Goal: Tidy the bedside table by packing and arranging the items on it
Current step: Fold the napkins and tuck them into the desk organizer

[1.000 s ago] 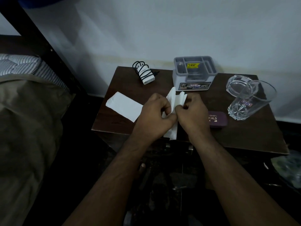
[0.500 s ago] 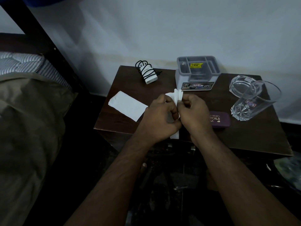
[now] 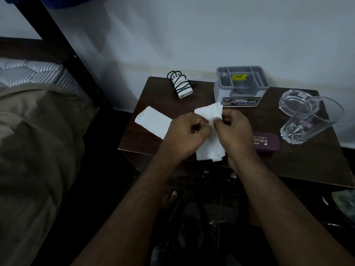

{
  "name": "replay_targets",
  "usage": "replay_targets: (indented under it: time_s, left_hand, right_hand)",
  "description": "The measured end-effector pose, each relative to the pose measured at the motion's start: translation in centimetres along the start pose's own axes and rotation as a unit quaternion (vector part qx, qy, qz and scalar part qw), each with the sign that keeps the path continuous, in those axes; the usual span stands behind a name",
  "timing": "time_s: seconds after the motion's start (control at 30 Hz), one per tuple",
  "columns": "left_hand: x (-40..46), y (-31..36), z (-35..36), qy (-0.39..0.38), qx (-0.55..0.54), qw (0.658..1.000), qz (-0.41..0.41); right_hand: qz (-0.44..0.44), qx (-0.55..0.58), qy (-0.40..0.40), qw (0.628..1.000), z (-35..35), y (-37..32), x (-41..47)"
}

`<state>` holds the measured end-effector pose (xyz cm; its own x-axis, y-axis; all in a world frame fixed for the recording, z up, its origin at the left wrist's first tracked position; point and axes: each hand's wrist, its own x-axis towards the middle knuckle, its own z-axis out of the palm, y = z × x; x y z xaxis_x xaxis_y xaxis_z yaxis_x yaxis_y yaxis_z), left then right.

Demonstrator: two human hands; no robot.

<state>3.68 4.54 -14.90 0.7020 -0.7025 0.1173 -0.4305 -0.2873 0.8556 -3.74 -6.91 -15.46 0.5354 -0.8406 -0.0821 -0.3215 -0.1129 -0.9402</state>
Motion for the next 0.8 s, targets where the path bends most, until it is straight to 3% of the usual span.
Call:
replay_targets:
  time_s: [0.13, 0.23, 0.3, 0.5, 0.6, 0.67, 0.73, 0.8]
  left_hand:
    - [-0.1, -2.1, -1.9, 0.085, 0.198, 0.975, -0.047]
    - [-0.7, -4.1, -2.6, 0.025, 0.375, 0.919, -0.120]
    - [-1.0, -4.6, -2.4, 0.017, 0.420, 0.895, -0.153]
    - [-1.1, -4.0, -1.9, 0.049, 0.481, 0.867, -0.121]
    - [-1.1, -3.6, -2.0, 0.060, 0.457, 0.880, -0.118]
    - [-0.7, -2.8, -2.5, 0.094, 0.378, 0.915, -0.109]
    - [-0.2, -1.8, -3.5, 0.118, 0.220, 0.961, -0.118]
    - [0.0, -0.4, -4.4, 0.105, 0.026, 0.982, -0.156]
  right_hand:
    - [0.017, 0.013, -0.002, 1.000, 0.7, -0.3, -0.1]
    - [0.023, 0.018, -0.014, 0.999, 0.8, -0.3, -0.1]
    - [0.021, 0.015, -0.009, 1.000, 0.6, -0.3, 0.0]
    - [0.011, -0.009, -0.046, 0.999, -0.2, -0.1, -0.5]
    - [-0.010, -0.045, -0.099, 0.994, -0.5, -0.2, -0.9]
    - [-0.018, -0.059, -0.116, 0.991, -0.7, -0.2, -1.0]
    - [-0.038, -0.068, -0.097, 0.992, -1.0, -0.3, -0.8]
    - [-0.066, -0.071, -0.053, 0.994, -1.4, -0.5, -0.5]
